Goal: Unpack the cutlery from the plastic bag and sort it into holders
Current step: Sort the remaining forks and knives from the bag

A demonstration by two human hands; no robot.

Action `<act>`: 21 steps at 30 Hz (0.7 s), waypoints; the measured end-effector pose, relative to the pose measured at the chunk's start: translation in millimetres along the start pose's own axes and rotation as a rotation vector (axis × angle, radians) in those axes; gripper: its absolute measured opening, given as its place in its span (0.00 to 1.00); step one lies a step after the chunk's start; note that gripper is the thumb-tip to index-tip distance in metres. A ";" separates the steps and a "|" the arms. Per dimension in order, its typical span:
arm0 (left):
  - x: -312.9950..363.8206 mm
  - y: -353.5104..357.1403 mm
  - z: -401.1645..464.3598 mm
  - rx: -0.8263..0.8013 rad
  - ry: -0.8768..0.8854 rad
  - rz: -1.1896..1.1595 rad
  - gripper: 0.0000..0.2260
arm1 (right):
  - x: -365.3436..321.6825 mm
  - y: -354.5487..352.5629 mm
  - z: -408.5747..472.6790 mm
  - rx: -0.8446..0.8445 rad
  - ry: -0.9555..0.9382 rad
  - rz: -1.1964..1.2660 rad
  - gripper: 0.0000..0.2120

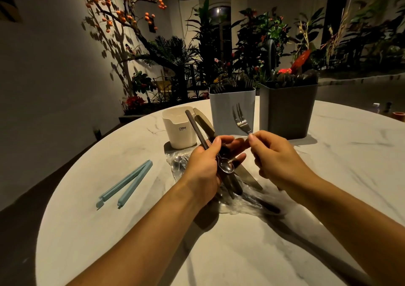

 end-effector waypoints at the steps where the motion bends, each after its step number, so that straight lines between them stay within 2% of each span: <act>1: -0.5 0.1 1.1 -0.010 -0.001 -0.007 0.15 | 1.6 0.9 -0.4 -0.015 0.012 0.000 0.10; 10: -4.6 3.8 5.6 -0.083 -0.041 -0.024 0.17 | -3.2 5.3 -3.2 -0.062 0.016 0.073 0.02; 14: -5.3 6.0 4.1 -0.102 -0.045 0.020 0.17 | -9.5 6.3 -4.2 -0.129 -0.007 0.077 0.07; 19: -5.5 8.5 0.9 -0.119 -0.062 0.057 0.17 | -7.0 2.9 -3.3 -0.137 0.019 0.060 0.02; 21: -6.2 7.7 0.6 -0.104 -0.072 0.060 0.17 | -12.9 4.9 -2.8 -0.175 -0.006 0.085 0.05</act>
Point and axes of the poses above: each hand's wrist, its own z-axis towards the middle knuckle, its own y-axis out of the palm, x = y × z, the point moved 10 cm from there along z, towards the middle knuckle, and after that the axes turned 14 degrees about -y, right-handed, at the moved point
